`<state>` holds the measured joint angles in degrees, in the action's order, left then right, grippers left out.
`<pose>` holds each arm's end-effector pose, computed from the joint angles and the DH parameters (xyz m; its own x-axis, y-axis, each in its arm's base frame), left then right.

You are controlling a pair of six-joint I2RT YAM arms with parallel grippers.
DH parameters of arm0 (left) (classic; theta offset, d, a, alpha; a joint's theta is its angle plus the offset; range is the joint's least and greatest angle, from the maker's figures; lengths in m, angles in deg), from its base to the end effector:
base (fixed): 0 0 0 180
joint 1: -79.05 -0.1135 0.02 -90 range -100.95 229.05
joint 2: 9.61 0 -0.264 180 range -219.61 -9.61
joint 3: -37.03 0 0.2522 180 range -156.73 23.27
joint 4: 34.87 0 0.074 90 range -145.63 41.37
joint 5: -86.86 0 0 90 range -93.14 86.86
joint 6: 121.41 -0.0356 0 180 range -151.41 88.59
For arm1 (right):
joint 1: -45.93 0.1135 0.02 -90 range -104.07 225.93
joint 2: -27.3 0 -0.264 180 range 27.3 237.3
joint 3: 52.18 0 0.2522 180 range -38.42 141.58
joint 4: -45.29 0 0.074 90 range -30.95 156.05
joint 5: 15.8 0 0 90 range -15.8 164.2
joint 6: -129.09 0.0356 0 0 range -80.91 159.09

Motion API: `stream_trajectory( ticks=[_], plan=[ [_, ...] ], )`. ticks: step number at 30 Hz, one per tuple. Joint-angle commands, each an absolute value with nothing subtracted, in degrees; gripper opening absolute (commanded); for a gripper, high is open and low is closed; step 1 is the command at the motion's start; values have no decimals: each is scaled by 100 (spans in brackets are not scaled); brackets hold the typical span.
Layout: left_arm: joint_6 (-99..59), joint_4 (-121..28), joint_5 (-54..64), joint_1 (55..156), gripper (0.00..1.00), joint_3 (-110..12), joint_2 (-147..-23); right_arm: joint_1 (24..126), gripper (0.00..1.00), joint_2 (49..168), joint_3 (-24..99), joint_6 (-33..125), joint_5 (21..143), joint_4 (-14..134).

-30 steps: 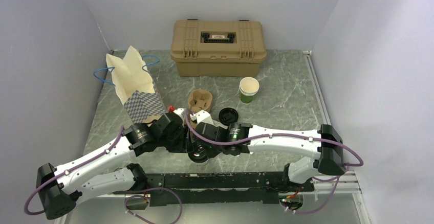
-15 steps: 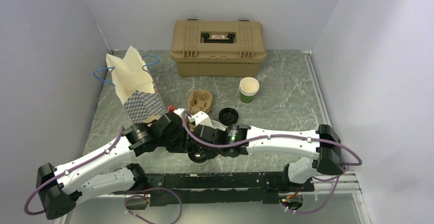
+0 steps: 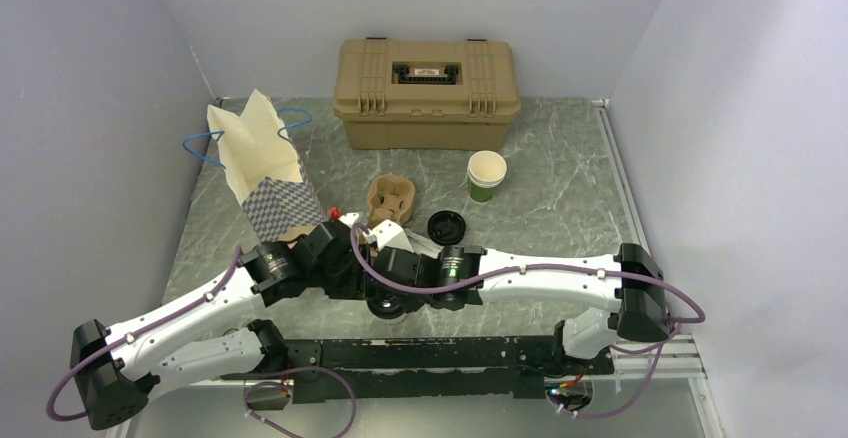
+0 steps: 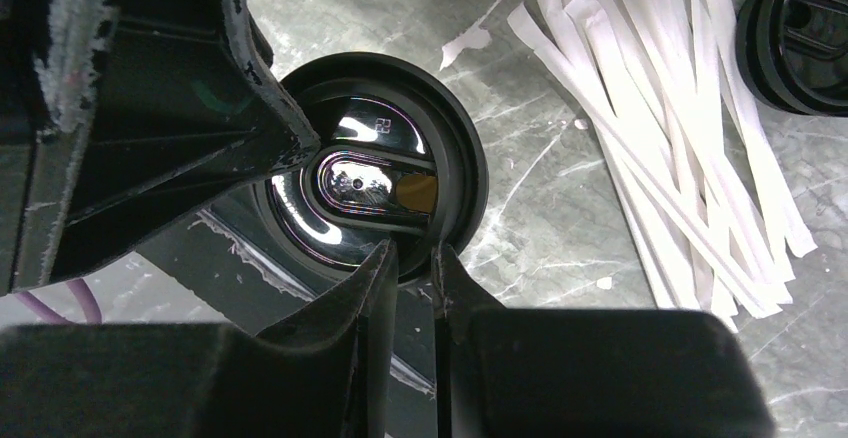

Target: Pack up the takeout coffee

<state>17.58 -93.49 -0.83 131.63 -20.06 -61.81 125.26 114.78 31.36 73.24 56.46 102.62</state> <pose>0.1048 -0.1393 0.2553 -0.9312 -0.0237 -0.3637 0.1605 0.8692 -0.4677 0.0684 0.3045 0.2653 -0.6446 -0.5334 -0.5478 -0.6610 0.7488 0.0487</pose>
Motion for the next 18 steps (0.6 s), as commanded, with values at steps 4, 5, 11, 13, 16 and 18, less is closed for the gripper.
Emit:
stream_trajectory(
  ticks=[4,5,11,13,16,18],
  plan=[
    [1797,-9131,-59,13157,46,-1824,-6163,12793,0,12393,2317,7192,7035,10800],
    [1803,-9114,-48,13160,46,-1802,-6157,12799,0,12435,2299,7182,7088,10786],
    [1807,-9091,-30,13157,46,-1730,-6099,12810,0,12613,2262,7161,7244,10776],
    [1795,-9091,-45,13156,47,-1717,-6094,12810,0,12630,2346,7152,7206,10822],
    [1767,-9116,-54,13153,46,-1740,-6128,12810,0,12623,2521,7154,7109,10929],
    [1740,-9144,-75,13152,46,-1780,-6130,12803,0,12567,2676,7176,6952,10993]
  ],
)
